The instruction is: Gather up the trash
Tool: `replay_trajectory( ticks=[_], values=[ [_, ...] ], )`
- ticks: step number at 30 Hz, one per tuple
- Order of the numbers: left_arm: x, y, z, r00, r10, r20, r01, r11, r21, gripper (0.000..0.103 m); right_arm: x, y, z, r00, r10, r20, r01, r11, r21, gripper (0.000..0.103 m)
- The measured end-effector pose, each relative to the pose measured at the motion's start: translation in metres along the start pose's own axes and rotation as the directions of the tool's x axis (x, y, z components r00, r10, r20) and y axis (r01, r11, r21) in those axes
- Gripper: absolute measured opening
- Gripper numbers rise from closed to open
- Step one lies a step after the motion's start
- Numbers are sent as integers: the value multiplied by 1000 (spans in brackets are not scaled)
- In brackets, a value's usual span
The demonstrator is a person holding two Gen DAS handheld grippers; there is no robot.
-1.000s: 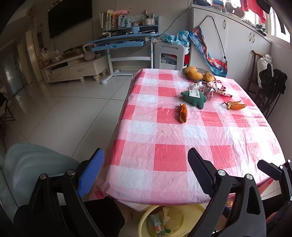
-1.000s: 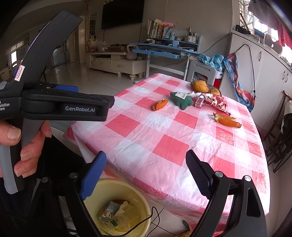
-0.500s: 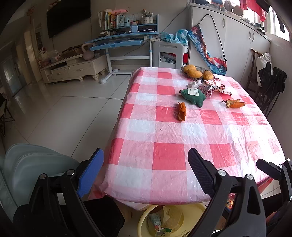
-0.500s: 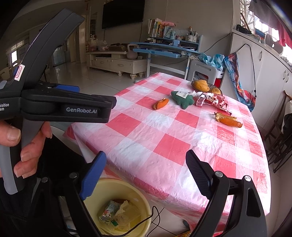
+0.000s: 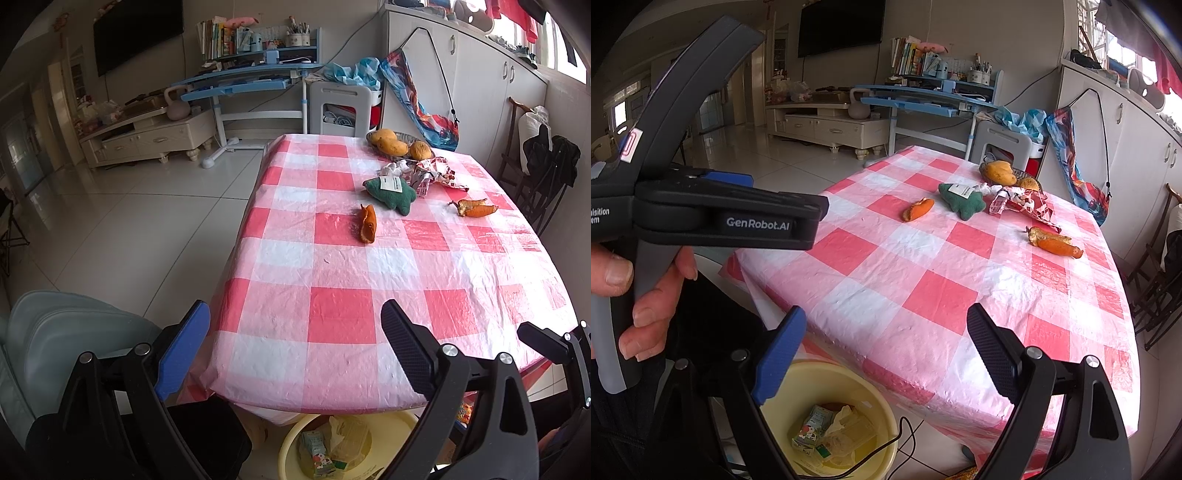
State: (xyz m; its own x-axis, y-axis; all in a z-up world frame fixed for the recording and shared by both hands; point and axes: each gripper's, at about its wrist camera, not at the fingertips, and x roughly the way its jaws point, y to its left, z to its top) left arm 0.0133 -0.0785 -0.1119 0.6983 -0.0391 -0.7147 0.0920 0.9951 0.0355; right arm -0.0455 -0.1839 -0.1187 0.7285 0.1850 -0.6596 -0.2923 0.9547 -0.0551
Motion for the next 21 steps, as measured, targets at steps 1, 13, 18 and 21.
replay_trajectory(
  ticks=[1,13,18,21],
  values=[
    [0,0,0,1000,0,0,0,1000,0,90,0,0,0,1000,0,0,0,1000,0,85],
    [2,-1,-2,1000,0,-4,0,1000,2,91,0,1,0,1000,0,-1,0,1000,0,85],
    [3,-2,-5,1000,0,-7,0,1000,4,91,0,1,0,1000,0,0,0,1000,0,85],
    [3,-2,-6,1000,0,-8,0,1000,4,91,0,0,0,1000,0,-1,0,1000,-1,85]
  ],
)
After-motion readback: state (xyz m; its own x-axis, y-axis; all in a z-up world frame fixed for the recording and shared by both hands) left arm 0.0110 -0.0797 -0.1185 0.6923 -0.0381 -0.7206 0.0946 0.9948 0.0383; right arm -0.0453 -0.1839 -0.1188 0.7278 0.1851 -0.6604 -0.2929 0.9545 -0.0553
